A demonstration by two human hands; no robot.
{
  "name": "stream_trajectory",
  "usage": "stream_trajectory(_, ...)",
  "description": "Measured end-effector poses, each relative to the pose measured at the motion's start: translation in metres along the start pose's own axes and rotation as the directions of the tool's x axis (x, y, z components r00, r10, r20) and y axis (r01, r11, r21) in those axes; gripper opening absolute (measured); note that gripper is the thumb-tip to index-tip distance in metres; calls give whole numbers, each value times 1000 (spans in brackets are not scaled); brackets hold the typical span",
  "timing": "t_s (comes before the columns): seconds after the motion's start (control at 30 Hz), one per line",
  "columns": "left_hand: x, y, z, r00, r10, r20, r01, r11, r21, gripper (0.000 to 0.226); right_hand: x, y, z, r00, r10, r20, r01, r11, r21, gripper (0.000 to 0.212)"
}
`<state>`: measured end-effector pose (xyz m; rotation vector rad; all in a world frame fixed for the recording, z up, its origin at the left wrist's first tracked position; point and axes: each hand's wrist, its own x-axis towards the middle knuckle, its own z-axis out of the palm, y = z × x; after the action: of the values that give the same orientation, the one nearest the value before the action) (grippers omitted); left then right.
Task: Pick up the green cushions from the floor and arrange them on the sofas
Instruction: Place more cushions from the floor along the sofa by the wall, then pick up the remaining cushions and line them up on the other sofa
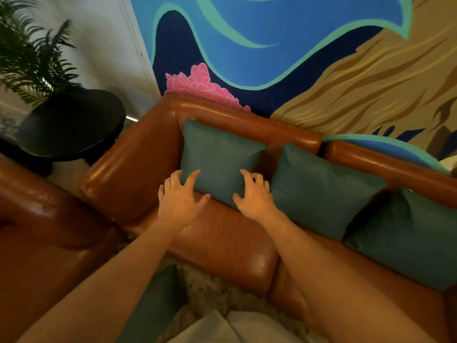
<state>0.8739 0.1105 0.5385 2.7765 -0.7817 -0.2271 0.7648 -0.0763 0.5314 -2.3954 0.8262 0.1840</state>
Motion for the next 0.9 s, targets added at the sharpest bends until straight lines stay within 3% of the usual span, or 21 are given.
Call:
stream_trajectory(0.43, -202, -126, -26, 998, -46, 41, 45, 998, 32, 78, -173, -55, 106, 997, -58, 59, 60, 997, -37, 79)
stream_trajectory(0.63, -311, -194, -34, 983, -165, 74, 162, 986, 47, 80, -259, -84, 142, 991, -104, 89, 107, 994, -29, 77)
stream_trajectory(0.9, -402, -214, -32, 950, -310, 44, 309, 951, 31, 82, -322, -101, 169, 961, -200, 191, 216, 974, -66, 77)
